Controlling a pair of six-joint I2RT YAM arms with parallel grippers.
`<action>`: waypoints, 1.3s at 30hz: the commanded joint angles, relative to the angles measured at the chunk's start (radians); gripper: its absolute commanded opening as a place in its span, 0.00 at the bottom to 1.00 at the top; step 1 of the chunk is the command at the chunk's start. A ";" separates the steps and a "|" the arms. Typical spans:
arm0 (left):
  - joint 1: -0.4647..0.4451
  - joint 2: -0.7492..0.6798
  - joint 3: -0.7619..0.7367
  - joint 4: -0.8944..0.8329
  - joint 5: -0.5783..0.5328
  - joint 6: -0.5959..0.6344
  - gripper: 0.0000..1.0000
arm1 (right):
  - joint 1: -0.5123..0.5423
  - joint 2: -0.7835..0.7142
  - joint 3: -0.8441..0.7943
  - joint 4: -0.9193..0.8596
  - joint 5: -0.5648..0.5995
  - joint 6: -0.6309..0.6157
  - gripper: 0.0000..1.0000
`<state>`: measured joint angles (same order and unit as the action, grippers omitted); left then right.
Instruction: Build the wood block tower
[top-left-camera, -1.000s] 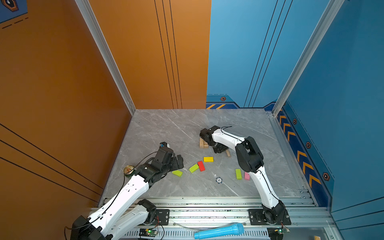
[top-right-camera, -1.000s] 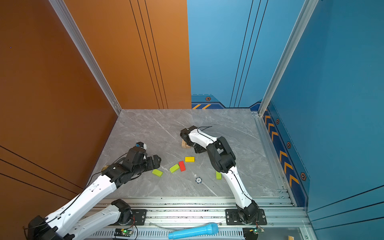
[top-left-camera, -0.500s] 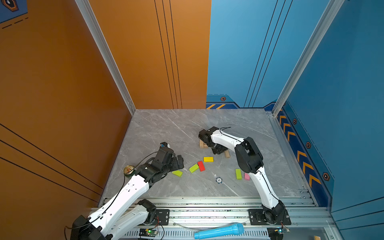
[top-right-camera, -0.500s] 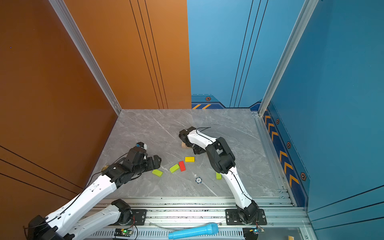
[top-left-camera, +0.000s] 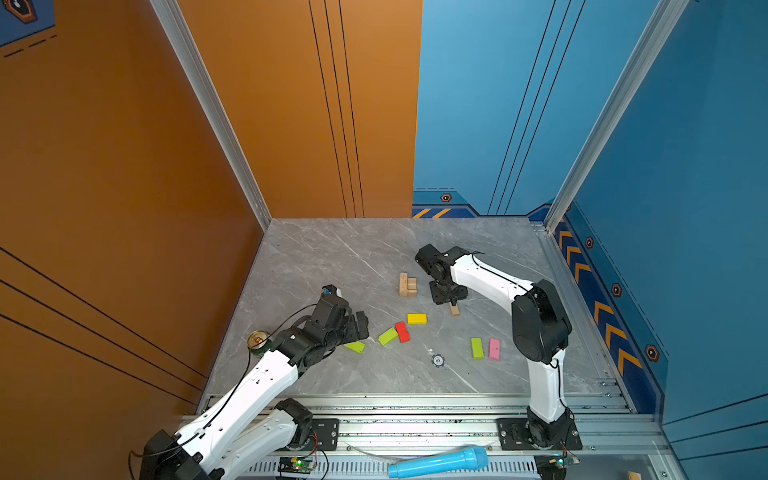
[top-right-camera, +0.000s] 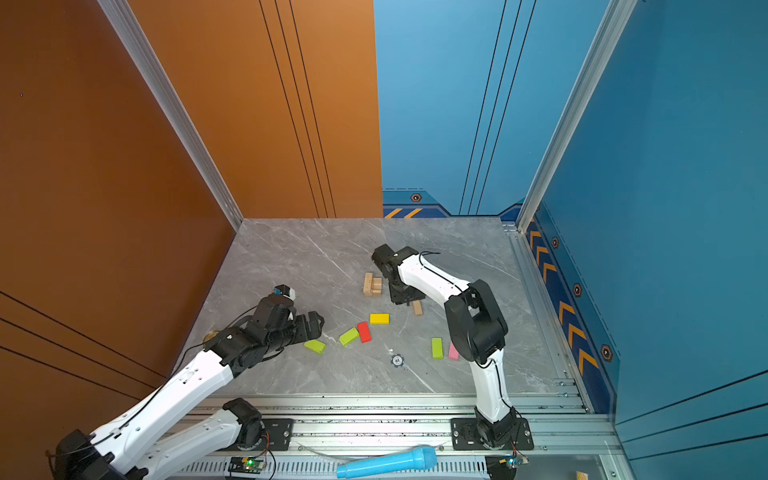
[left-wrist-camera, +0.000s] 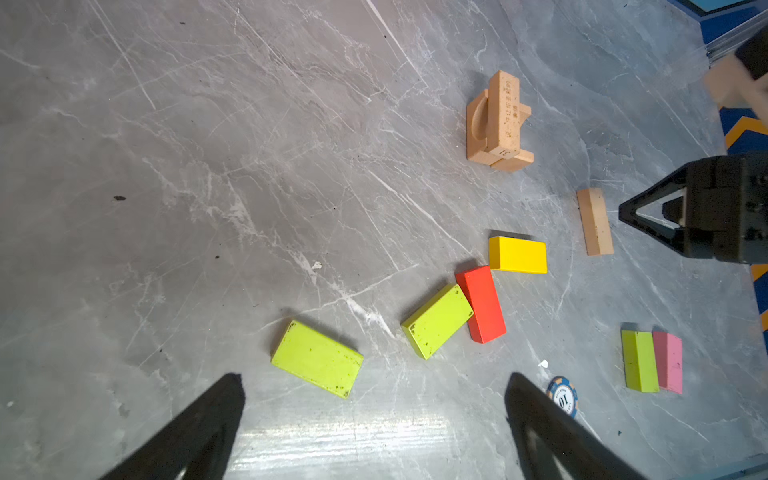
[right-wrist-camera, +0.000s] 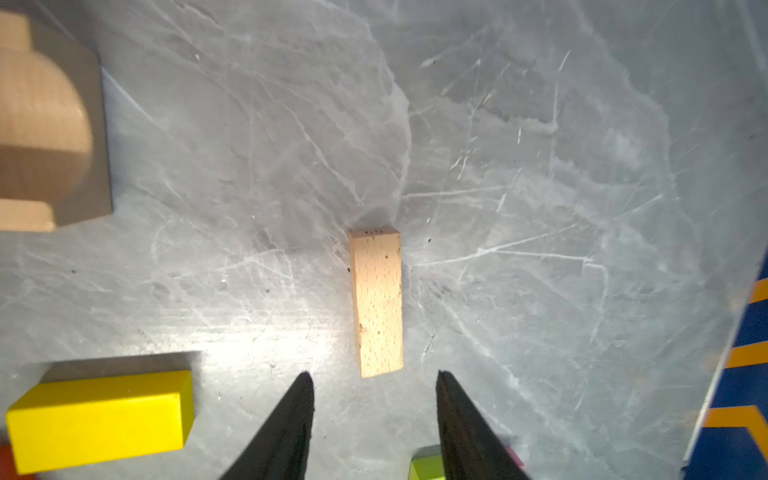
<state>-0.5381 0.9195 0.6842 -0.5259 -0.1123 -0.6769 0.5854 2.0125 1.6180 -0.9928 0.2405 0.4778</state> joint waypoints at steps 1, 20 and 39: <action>-0.012 -0.010 0.037 -0.028 -0.011 0.011 0.99 | -0.021 -0.026 -0.062 0.086 -0.111 -0.002 0.50; -0.026 0.048 0.057 -0.022 -0.029 0.013 0.99 | -0.079 -0.003 -0.128 0.150 -0.157 -0.014 0.49; -0.027 0.075 0.062 -0.008 -0.024 0.012 0.99 | -0.113 0.055 -0.136 0.178 -0.203 -0.022 0.30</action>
<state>-0.5575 0.9936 0.7158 -0.5343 -0.1169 -0.6769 0.4767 2.0563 1.4891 -0.8162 0.0433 0.4625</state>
